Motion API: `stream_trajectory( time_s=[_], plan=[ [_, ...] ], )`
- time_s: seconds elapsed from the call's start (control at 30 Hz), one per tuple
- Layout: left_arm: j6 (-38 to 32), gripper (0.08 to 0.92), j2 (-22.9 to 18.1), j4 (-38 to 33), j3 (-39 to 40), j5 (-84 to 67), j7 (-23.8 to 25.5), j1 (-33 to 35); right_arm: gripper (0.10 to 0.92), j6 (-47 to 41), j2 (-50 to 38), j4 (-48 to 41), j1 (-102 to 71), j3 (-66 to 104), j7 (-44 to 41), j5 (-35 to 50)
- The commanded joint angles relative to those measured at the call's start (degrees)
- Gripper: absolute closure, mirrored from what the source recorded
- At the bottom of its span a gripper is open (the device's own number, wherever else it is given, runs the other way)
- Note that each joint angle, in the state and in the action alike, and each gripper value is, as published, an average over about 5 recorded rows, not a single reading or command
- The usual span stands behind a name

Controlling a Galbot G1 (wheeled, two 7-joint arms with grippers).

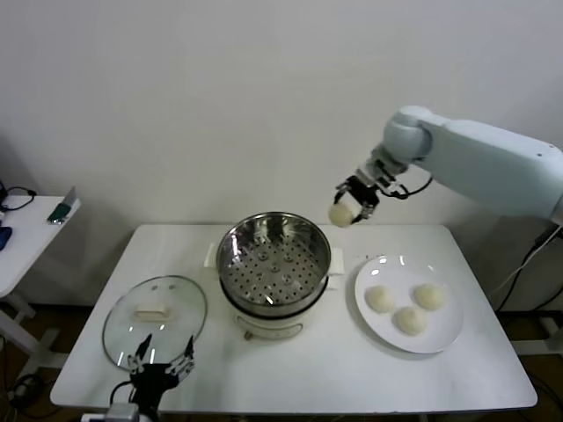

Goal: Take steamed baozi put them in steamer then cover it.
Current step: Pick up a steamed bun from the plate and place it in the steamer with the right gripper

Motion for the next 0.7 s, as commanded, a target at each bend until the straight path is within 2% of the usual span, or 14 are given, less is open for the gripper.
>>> stream_trajectory(
  time_s=[0.03,0.17,0.27,0.4,0.7],
  plan=[
    [-0.08,0.177,0.1,-0.09,0.02,0.08,0.0,0.08,0.38,8.78,6.55,8.17,2.02,-3.06,1.91,-8.53],
    [-0.16,0.177,0.29,-0.19,0.0,0.27,0.02,0.02,0.381,13.92,11.47,-0.69,-5.26,-0.24,6.44,-19.16],
    [-0.18,0.177,0.35,-0.16,-0.04,0.27,0.02,-0.13,0.381,16.66,15.32,-9.03,-10.46,3.12,9.61,-24.0],
    [-0.22,0.177,0.34,-0.25,0.0,0.27,0.04,-0.09,0.381,18.63,19.0,-17.13,-14.63,6.14,11.16,-26.22],
    [-0.23,0.177,0.31,-0.33,-0.06,0.08,0.07,-0.26,0.38,20.72,23.46,-26.66,-18.14,8.94,11.58,-29.9]
  ],
)
